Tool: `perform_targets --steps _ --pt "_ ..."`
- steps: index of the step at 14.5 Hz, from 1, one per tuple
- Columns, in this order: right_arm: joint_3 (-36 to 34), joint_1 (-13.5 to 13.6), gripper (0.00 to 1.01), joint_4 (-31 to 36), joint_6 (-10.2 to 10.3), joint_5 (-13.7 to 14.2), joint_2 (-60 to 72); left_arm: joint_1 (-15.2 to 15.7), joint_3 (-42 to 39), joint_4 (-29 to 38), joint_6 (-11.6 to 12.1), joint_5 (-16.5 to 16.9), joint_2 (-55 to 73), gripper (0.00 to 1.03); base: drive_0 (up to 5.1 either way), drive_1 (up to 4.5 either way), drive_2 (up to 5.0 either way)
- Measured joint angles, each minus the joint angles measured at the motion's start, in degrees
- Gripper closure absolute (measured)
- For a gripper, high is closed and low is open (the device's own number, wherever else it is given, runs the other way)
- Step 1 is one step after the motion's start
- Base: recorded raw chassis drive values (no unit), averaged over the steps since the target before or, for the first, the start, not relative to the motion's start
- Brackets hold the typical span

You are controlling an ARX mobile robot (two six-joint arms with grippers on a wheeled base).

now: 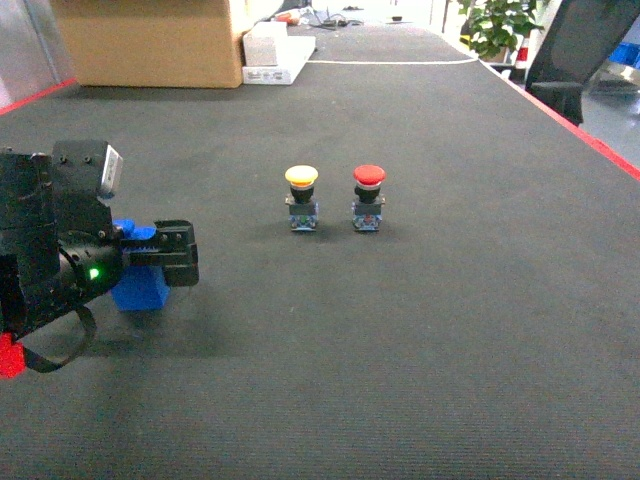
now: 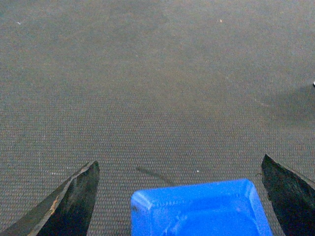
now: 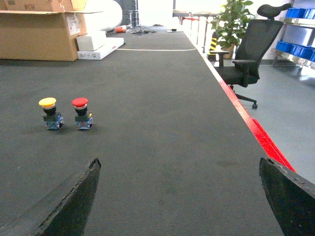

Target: Pick blue part to blue bin on bottom shelf

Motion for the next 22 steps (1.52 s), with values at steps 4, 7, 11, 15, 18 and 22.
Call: perform_targets --steps 4,7,11,15,18,22 --pt "0.00 0.00 0.03 0.00 0.00 0.00 0.00 0.33 3.04 -3.19 -2.08 -1.07 1.64 0.20 0.0 0.00 0.0" --pt "0.00 0.00 0.03 0.00 0.00 0.00 0.00 -0.37 3.61 -3.52 -2.12 -0.85 1.73 0.55 0.0 0.00 0.0" --pt "0.00 0.00 0.03 0.02 0.00 0.00 0.00 -0.55 1.92 -0.79 -2.05 -2.01 0.28 0.59 0.0 0.00 0.0" --pt "0.00 0.00 0.03 -0.02 0.00 0.00 0.00 -1.79 -20.37 11.34 -7.78 -5.38 -14.97 0.59 0.0 0.00 0.0" --pt "0.00 0.00 0.03 -0.02 0.00 0.00 0.00 -0.09 -36.83 4.87 -9.05 -8.55 -31.82 0.59 0.0 0.00 0.0" --pt "0.00 0.00 0.03 0.00 0.00 0.00 0.00 -9.55 -38.29 -30.93 1.03 -15.96 -86.07 0.59 0.0 0.00 0.0"
